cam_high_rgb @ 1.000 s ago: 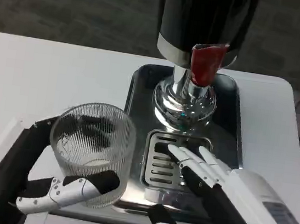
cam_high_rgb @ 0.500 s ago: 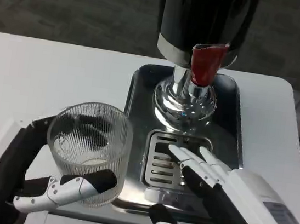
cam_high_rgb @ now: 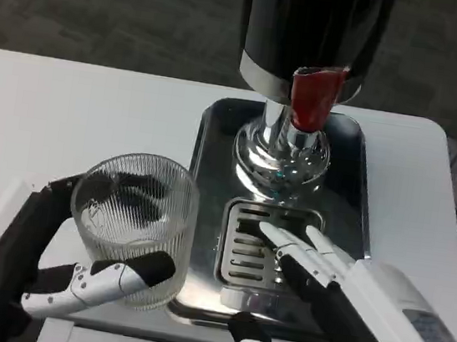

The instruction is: Grasp the cup under the faucet to collect the drink, then remove the cup.

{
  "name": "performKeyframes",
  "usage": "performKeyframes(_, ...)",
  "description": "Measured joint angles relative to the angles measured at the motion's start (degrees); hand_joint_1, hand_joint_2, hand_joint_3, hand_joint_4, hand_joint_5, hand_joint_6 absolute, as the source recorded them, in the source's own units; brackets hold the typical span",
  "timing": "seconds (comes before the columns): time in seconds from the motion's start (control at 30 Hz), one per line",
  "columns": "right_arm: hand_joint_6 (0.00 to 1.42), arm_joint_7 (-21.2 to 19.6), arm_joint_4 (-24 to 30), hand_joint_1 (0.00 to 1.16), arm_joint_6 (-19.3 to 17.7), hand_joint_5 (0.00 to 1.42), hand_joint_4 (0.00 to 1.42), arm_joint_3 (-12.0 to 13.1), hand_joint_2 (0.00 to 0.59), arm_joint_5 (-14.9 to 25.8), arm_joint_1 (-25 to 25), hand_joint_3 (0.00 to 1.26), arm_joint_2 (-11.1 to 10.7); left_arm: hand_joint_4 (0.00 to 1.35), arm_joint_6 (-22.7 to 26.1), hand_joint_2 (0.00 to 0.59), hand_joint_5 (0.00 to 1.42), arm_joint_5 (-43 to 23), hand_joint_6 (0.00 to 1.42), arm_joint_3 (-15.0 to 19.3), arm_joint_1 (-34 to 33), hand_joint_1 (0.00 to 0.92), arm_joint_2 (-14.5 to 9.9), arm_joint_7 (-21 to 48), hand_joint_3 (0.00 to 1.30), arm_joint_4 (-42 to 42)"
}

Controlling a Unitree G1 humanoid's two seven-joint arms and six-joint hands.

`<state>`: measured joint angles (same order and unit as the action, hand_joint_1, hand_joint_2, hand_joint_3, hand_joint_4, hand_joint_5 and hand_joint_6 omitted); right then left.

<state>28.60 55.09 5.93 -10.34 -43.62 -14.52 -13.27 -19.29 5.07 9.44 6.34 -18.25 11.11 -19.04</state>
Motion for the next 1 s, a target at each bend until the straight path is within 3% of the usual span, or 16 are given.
performKeyframes(1.0, 0.00, -0.93, 0.08, 0.25, 2.03, 0.03, 0.09, 1.66, 0.430, -1.27, -0.27, 0.09, 1.47, 0.63, -3.51, 0.184, 0.55, 4.13, 0.11, -1.79, -11.24, 0.357, -1.46, -0.29, 0.65, 15.47)
